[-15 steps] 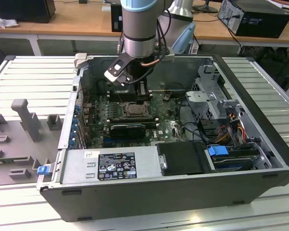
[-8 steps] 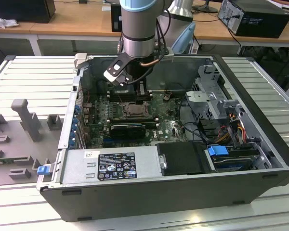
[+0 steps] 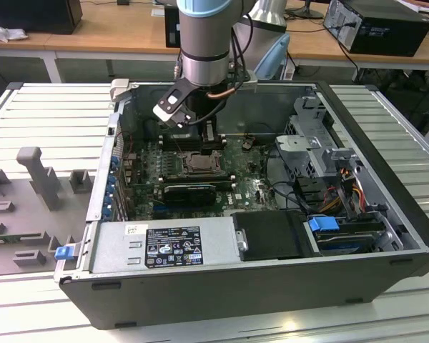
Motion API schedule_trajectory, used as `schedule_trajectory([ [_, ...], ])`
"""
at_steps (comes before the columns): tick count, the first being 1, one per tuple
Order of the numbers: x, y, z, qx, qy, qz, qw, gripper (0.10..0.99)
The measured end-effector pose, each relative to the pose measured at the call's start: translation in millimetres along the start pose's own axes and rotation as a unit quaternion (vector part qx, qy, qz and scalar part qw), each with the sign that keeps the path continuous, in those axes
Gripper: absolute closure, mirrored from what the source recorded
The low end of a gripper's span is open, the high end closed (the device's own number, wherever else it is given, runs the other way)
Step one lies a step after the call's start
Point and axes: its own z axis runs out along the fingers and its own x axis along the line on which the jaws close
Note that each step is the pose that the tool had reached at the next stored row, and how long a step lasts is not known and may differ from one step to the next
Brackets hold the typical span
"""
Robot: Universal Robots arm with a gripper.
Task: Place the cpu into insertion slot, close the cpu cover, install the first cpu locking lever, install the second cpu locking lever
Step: 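Close the cpu cover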
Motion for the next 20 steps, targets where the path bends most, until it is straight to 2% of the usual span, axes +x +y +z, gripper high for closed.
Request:
schedule_trajectory([
  [13, 0.2, -2.6, -0.1, 0.0, 0.0, 0.0, 1.0, 0.98],
  [20, 0.5, -10.0, 1.7, 0.0, -0.0001, 0.0, 1.0, 0.98],
])
